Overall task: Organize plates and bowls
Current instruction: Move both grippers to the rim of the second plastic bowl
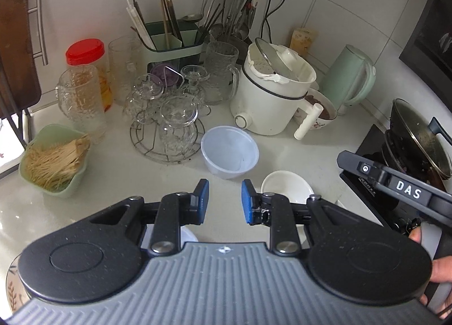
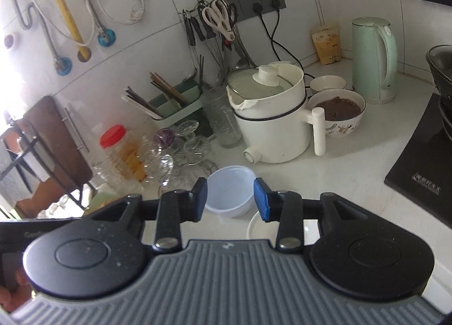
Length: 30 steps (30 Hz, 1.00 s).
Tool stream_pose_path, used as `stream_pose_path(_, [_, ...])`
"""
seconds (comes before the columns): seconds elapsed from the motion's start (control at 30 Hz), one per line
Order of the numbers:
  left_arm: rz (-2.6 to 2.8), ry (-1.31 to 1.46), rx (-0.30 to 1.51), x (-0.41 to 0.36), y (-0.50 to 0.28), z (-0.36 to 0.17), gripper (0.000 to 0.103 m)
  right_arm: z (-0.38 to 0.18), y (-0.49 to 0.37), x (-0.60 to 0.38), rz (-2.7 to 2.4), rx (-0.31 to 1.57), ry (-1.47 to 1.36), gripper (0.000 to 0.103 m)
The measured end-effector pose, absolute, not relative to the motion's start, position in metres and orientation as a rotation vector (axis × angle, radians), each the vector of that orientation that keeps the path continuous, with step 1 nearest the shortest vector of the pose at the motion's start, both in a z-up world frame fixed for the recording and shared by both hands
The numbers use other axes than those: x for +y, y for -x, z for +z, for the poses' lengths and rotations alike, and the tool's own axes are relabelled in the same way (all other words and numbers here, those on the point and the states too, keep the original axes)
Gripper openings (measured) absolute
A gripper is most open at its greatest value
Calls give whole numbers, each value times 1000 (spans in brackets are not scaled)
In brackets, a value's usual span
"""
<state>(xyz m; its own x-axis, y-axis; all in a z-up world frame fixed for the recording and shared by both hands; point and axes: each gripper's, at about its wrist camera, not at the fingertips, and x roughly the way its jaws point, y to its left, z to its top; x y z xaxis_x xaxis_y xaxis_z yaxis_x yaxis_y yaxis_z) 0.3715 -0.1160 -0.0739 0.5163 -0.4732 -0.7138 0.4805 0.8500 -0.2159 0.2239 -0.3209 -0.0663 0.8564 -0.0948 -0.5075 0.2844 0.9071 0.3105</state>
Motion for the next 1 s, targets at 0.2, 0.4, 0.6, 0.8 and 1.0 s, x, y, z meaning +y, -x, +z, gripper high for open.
stream_pose_path(0.2, [-565, -14, 863, -130, -394, -91, 29, -80, -256, -341, -206, 536, -397, 40])
stream_pose_path(0.4, [-543, -12, 905, -144, -421, -111, 29, -88, -287, -363, -221, 542, -375, 40])
stream_pose_path(0.6, [-488, 48, 919, -156, -444, -125, 29, -97, -322, -398, -208, 577, -406, 40])
stream_pose_path(0.8, [-431, 90, 971, -175, -469, -153, 29, -117, -370, -404, -132, 682, -397, 40])
stream_pose_path(1.0, [-381, 159, 1012, -181, -492, -180, 52, -145, -403, -403, -72, 801, -367, 40])
